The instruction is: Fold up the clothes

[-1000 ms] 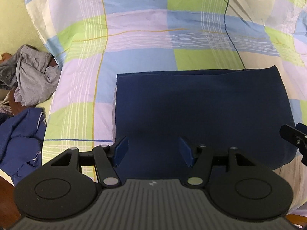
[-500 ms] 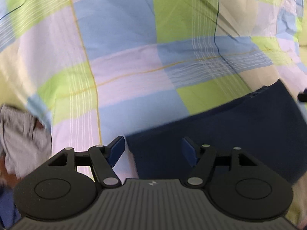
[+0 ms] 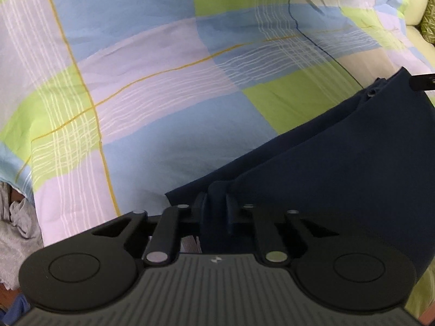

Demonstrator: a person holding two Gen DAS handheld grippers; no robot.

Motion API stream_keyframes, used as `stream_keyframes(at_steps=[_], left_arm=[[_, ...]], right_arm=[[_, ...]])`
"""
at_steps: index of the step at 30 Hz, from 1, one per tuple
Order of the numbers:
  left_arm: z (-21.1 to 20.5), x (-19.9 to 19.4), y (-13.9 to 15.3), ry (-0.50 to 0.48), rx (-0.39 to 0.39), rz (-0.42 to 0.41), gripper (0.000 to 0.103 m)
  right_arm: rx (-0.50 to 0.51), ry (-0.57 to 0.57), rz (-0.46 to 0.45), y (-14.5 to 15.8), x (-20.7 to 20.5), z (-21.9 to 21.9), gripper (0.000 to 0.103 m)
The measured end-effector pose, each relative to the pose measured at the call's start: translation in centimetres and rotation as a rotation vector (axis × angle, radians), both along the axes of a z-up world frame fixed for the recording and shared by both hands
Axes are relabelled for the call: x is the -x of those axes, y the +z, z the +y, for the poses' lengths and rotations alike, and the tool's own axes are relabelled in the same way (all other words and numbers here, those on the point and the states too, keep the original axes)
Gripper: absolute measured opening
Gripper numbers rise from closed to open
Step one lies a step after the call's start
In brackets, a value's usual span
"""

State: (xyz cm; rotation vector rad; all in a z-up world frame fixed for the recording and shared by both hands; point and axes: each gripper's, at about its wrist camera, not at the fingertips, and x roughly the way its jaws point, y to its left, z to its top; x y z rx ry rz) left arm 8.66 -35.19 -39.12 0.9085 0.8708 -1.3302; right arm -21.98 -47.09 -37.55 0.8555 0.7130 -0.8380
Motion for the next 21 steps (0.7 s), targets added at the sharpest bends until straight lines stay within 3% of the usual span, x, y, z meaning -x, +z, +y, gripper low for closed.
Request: stream_keyframes(at_steps=[4,5,6,8,16,21], left_arm=[[0.9,0.7,0.4,-0.017,0.030,-0.039,0.007],[1.2,0.8,0.5,-0.013,0.039,-0.045,0.006],[1.4,0.9,0.6,-0.010,0.048,-0.052,0.006],[1.9,1.0,0.9,-0.003,0.067,-0.064,0.006],[2.9,1.6,3.4,0.036,0.183,-0.148,0.006],[2.2,1.3,1.9,0.040,0.167,-0.177,0.007]], right_arm=[[-0.037,-0.011,-0.040,-0.8,0.3,-0.8,0.054],[-0.048,-0.011,-0.063,-1.0,0.4,-1.1,0.038],[-0.054,-0.009,-0.071,-1.2,0.3,-1.3,0.015],[-0.078,0.010,-0.075,-1.8,0.0,-1.8,0.009],[0.033,0.108,-0.187,0.5,0.0,-1.2,0.006],[0.022,0.087,-0.157,-1.4,-0.7,-2.5,0.005]])
